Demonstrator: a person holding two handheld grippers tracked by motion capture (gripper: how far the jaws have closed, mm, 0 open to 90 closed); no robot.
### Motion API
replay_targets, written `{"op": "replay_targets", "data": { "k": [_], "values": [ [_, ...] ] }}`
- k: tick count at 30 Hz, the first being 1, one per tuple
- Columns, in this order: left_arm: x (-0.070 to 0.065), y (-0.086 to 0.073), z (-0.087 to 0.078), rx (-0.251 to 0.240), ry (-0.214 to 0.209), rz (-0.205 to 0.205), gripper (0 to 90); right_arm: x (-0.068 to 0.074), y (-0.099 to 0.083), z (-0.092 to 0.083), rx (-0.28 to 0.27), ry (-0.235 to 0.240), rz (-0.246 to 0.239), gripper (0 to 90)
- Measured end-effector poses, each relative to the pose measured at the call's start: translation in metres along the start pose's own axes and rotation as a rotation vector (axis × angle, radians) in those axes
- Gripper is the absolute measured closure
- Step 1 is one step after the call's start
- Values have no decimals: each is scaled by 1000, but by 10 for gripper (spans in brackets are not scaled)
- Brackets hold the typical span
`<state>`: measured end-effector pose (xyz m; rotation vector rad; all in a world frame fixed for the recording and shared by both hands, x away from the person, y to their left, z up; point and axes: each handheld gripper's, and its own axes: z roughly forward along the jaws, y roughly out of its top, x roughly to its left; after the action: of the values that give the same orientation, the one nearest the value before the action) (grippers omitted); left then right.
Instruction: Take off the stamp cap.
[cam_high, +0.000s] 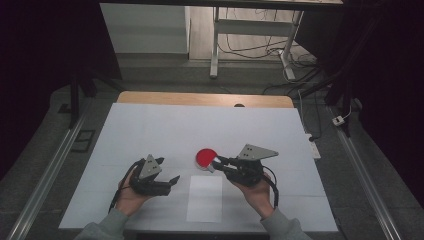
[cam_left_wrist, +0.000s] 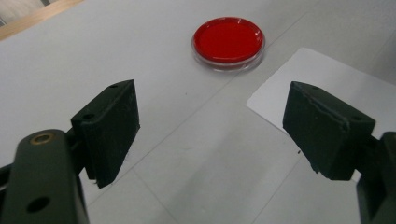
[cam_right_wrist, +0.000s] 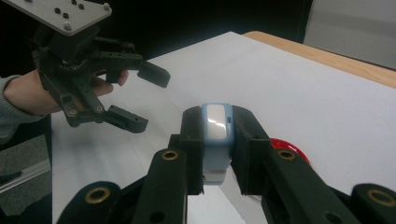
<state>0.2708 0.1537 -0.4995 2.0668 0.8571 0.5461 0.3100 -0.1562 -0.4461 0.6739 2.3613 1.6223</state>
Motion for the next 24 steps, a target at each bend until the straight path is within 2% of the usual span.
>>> {"op": "replay_targets", "data": {
  "k": [4, 9, 24],
  "values": [
    [-2, 5, 3, -7, -8, 2, 189, 0, 0, 0, 0, 0, 0, 748],
    [-8, 10, 8, -5, -19, 23, 190, -1, -1, 1, 5, 0, 2, 748],
    [-14, 19, 13, -16, -25, 45, 192, -1, -2, 1, 9, -2, 2, 748]
  ]
}}
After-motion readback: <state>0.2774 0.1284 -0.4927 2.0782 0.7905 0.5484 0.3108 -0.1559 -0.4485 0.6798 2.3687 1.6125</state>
